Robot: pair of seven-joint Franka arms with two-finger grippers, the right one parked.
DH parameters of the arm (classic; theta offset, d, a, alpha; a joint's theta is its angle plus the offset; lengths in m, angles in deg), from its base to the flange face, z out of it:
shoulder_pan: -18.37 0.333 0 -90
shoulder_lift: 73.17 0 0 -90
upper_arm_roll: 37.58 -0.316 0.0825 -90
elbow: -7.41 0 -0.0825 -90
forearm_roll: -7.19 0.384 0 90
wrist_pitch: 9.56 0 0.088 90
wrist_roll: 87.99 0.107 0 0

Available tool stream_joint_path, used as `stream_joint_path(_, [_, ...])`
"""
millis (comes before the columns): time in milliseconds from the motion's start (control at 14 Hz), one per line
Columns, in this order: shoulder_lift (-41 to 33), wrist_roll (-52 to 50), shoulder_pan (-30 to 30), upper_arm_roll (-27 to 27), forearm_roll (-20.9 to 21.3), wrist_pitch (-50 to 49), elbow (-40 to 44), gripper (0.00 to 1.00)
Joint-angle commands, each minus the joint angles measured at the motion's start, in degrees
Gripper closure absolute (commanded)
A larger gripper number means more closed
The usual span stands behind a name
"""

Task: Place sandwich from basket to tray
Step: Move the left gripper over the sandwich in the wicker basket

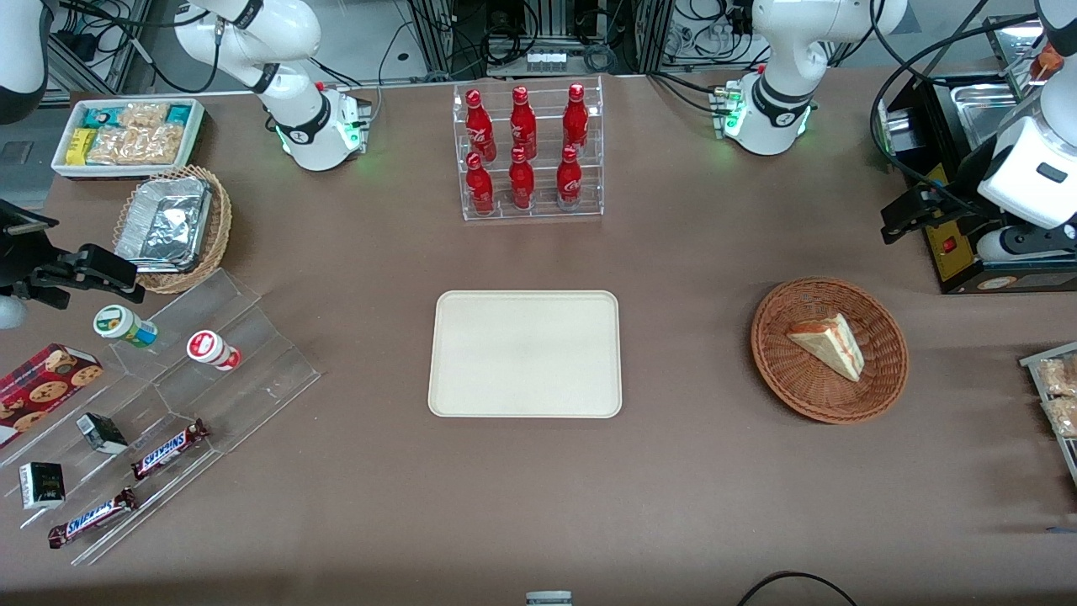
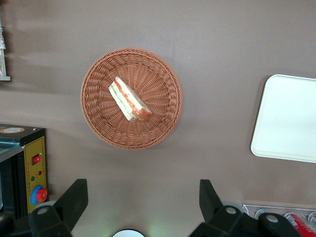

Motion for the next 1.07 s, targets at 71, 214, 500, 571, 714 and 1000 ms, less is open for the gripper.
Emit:
stream_joint_path(71, [-0.2,-0.4,0.2,0.4,0.7,0.8,-0.1,0.0])
stream_joint_path(214, [0.0,-0.4,0.5,0.4,0.7,0.8,-0.1,0.0])
stream_joint_path(500, [0.8,-0.9,0.7,0.3,0.7,1.3,-0.4,0.0])
stream_joint_path(571, [0.8,-1.0,0.9,0.1,0.6,1.4,-1.6,0.0])
stream_joint_path(714, [0.9,-1.1,1.0,-0.9,0.7,3.2,-4.1,0.0])
stream_joint_path(1000, [1.4,-4.0,0.9,-4.6,0.8,7.9,-9.7,0.0])
